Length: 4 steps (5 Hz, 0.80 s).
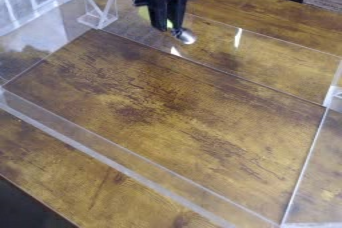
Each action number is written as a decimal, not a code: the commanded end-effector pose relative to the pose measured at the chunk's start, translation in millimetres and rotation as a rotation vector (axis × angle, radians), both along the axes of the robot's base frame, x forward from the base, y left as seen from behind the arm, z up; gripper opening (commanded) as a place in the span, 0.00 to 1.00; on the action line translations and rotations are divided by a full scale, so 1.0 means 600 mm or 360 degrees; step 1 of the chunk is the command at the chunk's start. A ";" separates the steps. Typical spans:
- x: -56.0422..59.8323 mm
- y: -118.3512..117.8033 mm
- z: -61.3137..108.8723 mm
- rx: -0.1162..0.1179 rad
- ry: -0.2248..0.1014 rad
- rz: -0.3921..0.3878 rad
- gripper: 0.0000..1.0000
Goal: Move the green spoon to the right
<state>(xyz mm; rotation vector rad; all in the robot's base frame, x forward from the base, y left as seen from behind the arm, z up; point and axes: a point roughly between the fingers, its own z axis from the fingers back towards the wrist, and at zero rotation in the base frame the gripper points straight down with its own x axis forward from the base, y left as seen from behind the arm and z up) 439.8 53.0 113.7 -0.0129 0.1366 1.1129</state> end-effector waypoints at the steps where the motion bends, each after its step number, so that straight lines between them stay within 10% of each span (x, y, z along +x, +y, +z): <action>1: -0.025 -0.060 0.111 -0.0003 -0.0220 -0.0124 0.00; 4: -0.105 -0.203 0.104 -0.0044 -0.0193 -0.0451 0.00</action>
